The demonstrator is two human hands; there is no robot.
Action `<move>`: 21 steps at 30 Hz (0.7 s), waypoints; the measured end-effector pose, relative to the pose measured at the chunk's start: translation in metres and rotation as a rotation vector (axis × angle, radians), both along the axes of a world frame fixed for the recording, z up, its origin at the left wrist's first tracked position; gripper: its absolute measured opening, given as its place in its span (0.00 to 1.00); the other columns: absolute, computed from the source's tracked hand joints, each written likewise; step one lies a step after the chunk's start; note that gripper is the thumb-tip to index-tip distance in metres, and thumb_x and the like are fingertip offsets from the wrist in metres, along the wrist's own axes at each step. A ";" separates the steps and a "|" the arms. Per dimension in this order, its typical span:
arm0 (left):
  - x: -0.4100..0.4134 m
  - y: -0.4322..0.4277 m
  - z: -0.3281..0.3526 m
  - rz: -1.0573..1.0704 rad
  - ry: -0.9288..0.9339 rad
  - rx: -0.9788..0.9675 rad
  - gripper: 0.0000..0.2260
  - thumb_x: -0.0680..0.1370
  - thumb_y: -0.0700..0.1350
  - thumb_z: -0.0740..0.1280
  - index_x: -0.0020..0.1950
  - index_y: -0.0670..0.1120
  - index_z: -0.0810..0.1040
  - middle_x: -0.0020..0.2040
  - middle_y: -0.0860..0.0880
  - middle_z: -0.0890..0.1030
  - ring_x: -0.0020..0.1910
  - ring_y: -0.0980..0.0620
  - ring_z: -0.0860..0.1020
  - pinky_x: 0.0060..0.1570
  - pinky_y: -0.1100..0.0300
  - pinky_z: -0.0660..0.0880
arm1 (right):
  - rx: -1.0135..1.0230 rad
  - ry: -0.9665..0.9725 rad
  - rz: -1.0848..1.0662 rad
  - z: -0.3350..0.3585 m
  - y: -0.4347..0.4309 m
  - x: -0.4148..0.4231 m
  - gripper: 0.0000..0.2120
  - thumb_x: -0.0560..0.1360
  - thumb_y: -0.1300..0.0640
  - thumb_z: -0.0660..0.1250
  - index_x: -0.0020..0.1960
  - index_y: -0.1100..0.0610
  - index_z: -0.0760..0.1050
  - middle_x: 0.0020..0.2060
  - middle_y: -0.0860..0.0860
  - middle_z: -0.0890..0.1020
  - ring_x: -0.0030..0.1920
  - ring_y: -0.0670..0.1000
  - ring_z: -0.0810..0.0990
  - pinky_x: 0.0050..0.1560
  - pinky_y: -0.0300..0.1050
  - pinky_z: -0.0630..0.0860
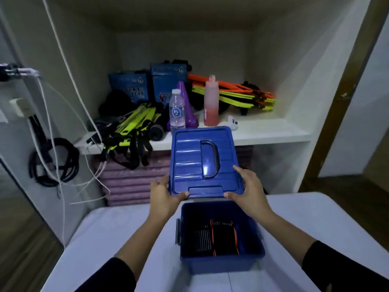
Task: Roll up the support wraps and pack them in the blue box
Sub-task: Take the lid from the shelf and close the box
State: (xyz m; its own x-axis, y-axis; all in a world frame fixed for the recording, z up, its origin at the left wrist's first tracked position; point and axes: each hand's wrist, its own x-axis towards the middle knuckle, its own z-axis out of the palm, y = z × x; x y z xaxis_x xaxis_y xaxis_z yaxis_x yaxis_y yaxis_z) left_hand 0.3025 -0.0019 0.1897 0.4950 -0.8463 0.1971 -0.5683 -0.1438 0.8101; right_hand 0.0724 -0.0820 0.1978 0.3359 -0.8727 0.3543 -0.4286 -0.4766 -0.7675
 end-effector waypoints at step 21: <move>-0.019 0.023 -0.115 -0.066 -0.043 0.493 0.26 0.69 0.48 0.71 0.66 0.47 0.70 0.59 0.43 0.71 0.61 0.43 0.68 0.61 0.51 0.71 | 0.338 0.238 -0.150 -0.141 0.036 -0.019 0.25 0.71 0.56 0.71 0.66 0.58 0.68 0.56 0.57 0.72 0.58 0.55 0.72 0.62 0.52 0.71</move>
